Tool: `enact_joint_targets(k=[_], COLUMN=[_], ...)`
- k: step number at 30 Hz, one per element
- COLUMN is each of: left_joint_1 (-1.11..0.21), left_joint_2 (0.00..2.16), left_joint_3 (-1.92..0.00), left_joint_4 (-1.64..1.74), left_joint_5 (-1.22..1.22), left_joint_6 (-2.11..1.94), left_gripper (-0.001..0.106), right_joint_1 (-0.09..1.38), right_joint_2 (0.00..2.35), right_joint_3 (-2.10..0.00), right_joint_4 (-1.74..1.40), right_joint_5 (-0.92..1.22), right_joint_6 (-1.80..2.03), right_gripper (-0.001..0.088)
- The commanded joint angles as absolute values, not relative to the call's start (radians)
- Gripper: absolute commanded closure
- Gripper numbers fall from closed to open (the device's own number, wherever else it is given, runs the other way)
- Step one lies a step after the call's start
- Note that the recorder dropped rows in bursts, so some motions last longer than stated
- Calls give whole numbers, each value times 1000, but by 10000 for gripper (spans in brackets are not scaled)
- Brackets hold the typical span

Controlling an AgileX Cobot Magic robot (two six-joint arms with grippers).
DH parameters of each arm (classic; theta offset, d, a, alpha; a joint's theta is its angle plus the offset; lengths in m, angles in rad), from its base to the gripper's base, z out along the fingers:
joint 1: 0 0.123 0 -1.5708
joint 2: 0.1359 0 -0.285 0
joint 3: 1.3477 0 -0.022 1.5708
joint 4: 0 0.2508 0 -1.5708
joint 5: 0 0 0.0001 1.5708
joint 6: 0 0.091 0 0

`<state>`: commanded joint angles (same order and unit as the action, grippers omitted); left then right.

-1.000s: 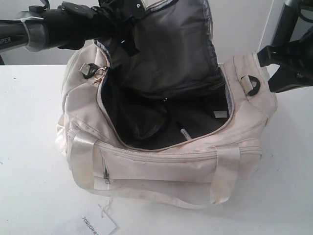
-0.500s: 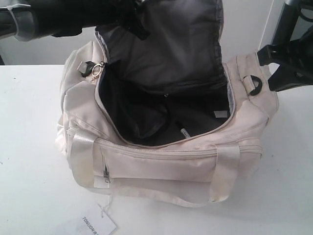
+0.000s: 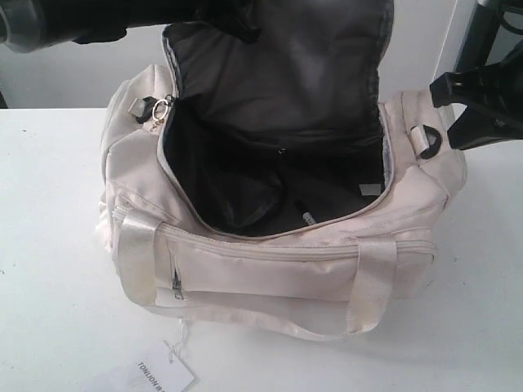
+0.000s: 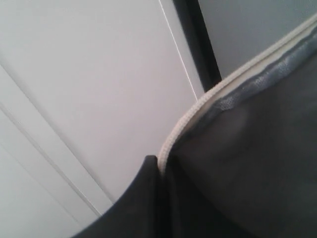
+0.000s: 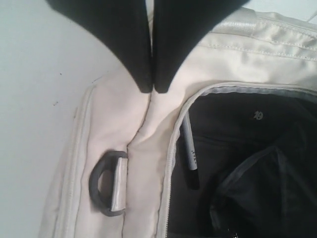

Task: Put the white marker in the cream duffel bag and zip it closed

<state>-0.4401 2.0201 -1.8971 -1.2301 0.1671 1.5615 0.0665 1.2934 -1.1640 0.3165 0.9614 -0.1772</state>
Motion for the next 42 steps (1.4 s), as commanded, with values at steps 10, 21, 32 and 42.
enact_joint_targets(k=[10,21,32,42], left_joint_1=[-440,-443,-443,-443], left_joint_2=[2020,1961,1942,1942], left_joint_3=[-1897,-1897,-1897,-1897], left_joint_4=[-369,-332,-453,-524], left_joint_5=[549,811,1104,1221], left_joint_6=[854,685,683,666], left_gripper=[1053,1053,1053,1053], right_joint_1=[67,67,67,67], right_joint_2=[1297,1297,1298,1298], right_joint_3=[-1164,-1164,-1164,-1164], right_joint_4=[316,316,316,316], right_joint_5=[957,957,959,992], right_joint_6=[-177,-177,-177,-177], right_gripper=[868,868,868,868])
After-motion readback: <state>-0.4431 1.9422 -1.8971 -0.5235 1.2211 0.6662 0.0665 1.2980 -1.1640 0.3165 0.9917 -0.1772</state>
